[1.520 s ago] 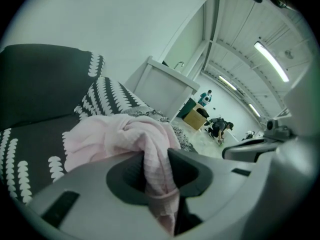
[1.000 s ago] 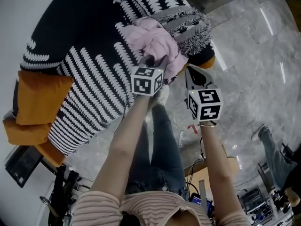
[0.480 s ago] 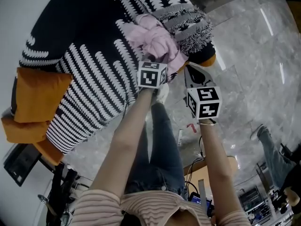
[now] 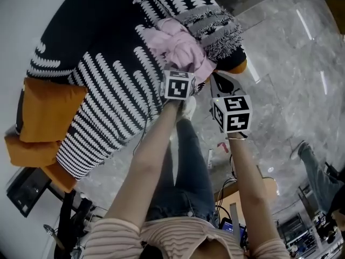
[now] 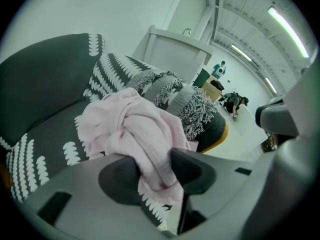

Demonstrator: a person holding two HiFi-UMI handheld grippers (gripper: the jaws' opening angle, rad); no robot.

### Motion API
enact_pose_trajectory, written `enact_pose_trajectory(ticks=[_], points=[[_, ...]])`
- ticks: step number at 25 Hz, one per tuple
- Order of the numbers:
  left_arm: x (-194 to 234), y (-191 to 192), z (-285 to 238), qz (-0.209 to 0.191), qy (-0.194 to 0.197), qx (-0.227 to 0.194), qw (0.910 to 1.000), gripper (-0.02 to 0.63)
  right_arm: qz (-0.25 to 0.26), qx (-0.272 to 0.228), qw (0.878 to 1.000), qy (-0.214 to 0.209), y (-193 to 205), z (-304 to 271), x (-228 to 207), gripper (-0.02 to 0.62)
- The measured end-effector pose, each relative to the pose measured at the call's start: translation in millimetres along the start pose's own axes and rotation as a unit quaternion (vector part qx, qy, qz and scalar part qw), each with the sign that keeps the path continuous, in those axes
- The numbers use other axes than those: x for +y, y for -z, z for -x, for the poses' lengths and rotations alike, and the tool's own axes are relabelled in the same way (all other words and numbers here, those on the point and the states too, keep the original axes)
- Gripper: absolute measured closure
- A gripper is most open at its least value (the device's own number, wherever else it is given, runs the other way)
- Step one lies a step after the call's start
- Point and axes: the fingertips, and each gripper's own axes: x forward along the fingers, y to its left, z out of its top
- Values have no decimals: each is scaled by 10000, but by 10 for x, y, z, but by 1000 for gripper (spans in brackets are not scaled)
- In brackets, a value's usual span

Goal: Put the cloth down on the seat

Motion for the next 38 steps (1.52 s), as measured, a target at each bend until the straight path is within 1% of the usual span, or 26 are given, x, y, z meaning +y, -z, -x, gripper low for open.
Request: enact_pose_trajectory(ticks=[2, 5, 9, 12, 15, 18, 23, 26, 30, 33, 38], points=[[-16, 42, 26, 47, -19, 56, 10000, 439, -76, -15, 10000, 45, 4, 1, 4, 586], [-12, -19, 118, -58, -72, -38, 9999, 433, -188, -149, 9997, 93, -41, 28, 20, 586], [-95, 36, 300, -137, -107, -86, 9998, 433, -230, -134, 9996, 121, 10, 161, 68, 586], [-54, 13, 472, -194, -159, -301, 9992, 434, -248, -212, 9994, 121, -13, 217, 151, 586], [-45, 50, 722, -210, -119, -498, 9985, 440, -239, -258, 9993, 112, 23, 324, 314, 586], [-22, -18, 924, -303, -73, -757, 9966, 477, -230, -385, 9989, 125, -8, 385, 436, 586], [-37, -96, 1202, -499, -21, -1160, 9920, 544, -303, -602, 9977, 115, -28, 513, 600, 586], [-134, -199, 1484, -637, 117, -1411, 9879, 583, -330, -808, 9961, 119, -118, 659, 708, 586], [-251, -317, 1851, -899, 306, -1736, 9802, 592, -330, -1074, 9936, 116, -234, 845, 868, 586], [-266, -367, 2064, -978, 418, -1921, 9756, 594, -333, -1226, 9918, 141, -291, 929, 967, 586], [-305, -457, 2464, -1170, 436, -2274, 9658, 594, -402, -1579, 9865, 181, -381, 1157, 1093, 587]])
